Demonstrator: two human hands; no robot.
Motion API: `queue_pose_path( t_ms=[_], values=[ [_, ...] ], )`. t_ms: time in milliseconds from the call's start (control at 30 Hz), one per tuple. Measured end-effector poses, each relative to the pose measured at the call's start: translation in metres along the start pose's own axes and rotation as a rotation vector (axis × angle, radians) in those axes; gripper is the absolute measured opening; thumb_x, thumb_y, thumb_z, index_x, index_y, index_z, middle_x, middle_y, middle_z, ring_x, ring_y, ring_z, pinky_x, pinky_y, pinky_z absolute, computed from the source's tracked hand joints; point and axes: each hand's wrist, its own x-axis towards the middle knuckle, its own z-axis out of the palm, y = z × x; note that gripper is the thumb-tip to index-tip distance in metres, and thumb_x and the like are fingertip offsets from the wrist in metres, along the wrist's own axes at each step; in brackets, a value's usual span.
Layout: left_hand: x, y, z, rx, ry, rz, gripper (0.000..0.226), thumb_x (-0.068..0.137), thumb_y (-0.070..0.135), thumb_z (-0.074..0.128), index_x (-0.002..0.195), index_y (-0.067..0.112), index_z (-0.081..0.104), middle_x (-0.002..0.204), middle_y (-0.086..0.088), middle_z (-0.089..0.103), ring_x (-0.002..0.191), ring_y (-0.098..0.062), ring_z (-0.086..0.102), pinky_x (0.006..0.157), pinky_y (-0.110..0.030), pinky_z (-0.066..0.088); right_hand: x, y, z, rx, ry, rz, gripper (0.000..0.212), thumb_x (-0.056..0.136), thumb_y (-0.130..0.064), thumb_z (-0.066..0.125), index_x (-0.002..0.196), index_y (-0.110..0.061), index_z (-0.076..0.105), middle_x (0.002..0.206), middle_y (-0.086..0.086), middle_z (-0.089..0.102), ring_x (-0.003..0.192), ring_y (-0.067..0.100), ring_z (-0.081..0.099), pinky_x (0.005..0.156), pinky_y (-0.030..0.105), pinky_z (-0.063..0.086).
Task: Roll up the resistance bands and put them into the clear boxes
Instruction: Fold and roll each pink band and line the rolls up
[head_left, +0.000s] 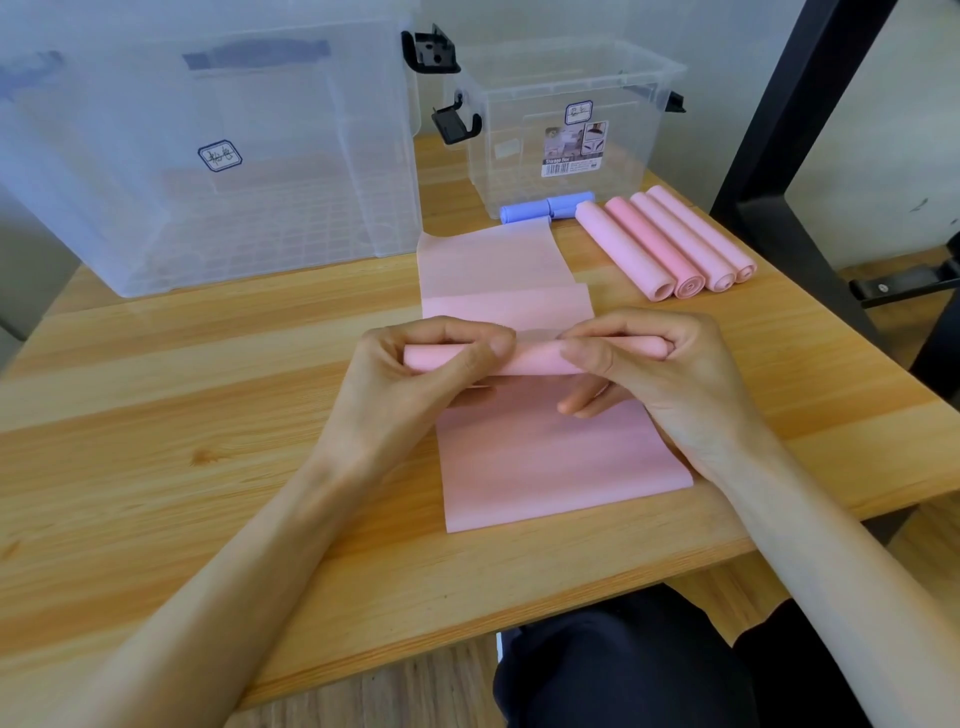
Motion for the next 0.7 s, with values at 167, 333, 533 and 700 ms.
queue_pose_path(
  t_ms=[167,333,533,700],
  values=[
    [-0.0001,-0.0022,-0.0004,0.022,-0.014,0.030,0.017,0.068,0.025,0.078,0.084,0.022,0.078,0.086,0.002,0.077,0.077,-0.015,0.073,0.077,-0.027,0.060,0.0000,0.0007,-0.0003,-0.013,0.018,0.030,0.021,0.076,-0.030,0.071,0.082,-0.010,0.074,0.068,0.015,0.073,0.051,0.029,0.069,0.050,0.032,0.058],
    [0.0004,0.0014,0.0006,-0.009,0.017,-0.018,0.024,0.077,0.031,0.070,0.089,0.012,0.076,0.081,-0.006,0.077,0.076,-0.019,0.075,0.068,-0.023,0.060,-0.0006,-0.0001,-0.0001,-0.019,-0.043,0.015,0.032,0.073,-0.023,0.073,0.104,-0.013,0.069,0.076,0.013,0.075,0.059,0.030,0.072,0.059,0.038,0.061],
    [-0.0004,0.0010,-0.0002,-0.026,0.003,0.008,0.021,0.073,0.025,0.074,0.092,0.014,0.076,0.085,-0.001,0.077,0.081,-0.017,0.075,0.070,-0.022,0.058,-0.0010,0.0000,0.0003,-0.021,-0.017,0.010,0.019,0.077,-0.024,0.071,0.087,-0.008,0.073,0.071,0.014,0.074,0.051,0.030,0.069,0.049,0.033,0.058],
    [0.0003,-0.0001,-0.0011,-0.003,0.010,0.016,0.015,0.071,0.022,0.077,0.085,0.016,0.077,0.087,0.001,0.077,0.080,-0.018,0.074,0.072,-0.024,0.060,-0.0002,0.0009,0.0002,-0.022,-0.014,0.036,0.022,0.078,-0.029,0.069,0.082,-0.008,0.071,0.066,0.014,0.072,0.050,0.029,0.068,0.048,0.033,0.057]
  ],
)
